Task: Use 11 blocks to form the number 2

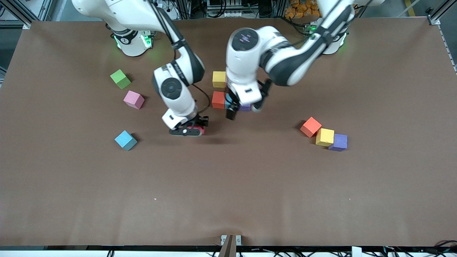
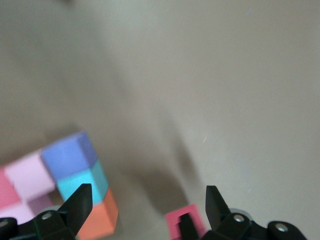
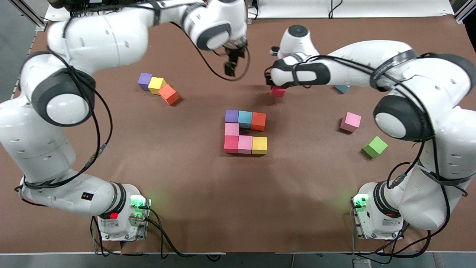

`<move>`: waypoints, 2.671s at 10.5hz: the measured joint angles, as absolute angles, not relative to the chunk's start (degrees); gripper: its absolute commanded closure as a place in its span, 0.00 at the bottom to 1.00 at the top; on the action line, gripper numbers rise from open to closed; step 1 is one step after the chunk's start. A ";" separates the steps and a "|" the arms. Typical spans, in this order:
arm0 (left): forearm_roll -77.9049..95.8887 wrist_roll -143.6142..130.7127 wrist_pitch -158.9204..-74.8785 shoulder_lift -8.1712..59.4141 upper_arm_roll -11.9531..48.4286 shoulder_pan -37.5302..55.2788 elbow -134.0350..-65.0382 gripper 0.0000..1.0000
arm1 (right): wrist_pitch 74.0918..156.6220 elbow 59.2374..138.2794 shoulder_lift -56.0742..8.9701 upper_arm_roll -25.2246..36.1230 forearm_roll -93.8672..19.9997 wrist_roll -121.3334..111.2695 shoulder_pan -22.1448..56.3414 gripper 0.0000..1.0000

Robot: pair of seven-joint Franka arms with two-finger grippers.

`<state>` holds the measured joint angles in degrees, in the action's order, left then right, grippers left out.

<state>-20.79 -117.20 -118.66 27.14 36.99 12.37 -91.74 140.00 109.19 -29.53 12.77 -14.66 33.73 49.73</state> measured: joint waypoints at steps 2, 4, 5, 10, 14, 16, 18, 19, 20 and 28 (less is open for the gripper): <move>-18.70 -104.78 -117.07 25.35 37.78 3.47 -91.93 0.00 | 140.00 105.88 -33.22 12.58 -14.78 40.53 52.79 0.67; -16.75 -92.71 -115.20 24.69 40.68 -6.61 -92.80 0.00 | 139.99 104.37 -35.65 12.34 -14.81 44.53 54.80 0.67; -16.61 -87.66 -114.09 24.64 42.23 -10.81 -93.30 0.00 | 139.19 104.10 -36.10 12.30 -14.83 45.19 55.58 0.67; -16.55 -61.64 -110.61 24.55 43.24 -22.15 -94.31 0.00 | 133.96 103.05 -36.12 12.29 -14.83 45.83 57.16 0.67; -16.29 -40.20 -108.89 26.34 43.08 -31.85 -99.23 0.00 | 133.67 103.01 -36.11 12.28 -14.83 45.83 57.25 0.63; -16.29 -40.01 -108.96 26.53 43.20 -31.45 -103.12 0.00 | 133.62 103.00 -36.11 12.28 -14.79 45.83 57.45 0.53; -16.25 -40.23 -109.70 26.26 43.19 -31.27 -106.06 0.00 | 133.59 103.00 -36.11 12.29 -14.78 45.83 57.84 0.53; -15.46 -40.54 -110.77 25.63 43.19 -31.19 -107.38 0.00 | 133.58 103.00 -36.11 12.31 -14.77 45.83 58.04 0.53; -14.00 -40.81 -112.56 24.59 43.16 -31.15 -109.02 0.00 | 133.54 103.00 -36.11 12.32 -14.76 45.83 58.28 0.55; -9.46 -60.95 -121.41 20.35 39.78 -21.56 -117.37 0.00 | 133.49 103.02 -36.11 12.55 -13.30 45.73 58.53 0.60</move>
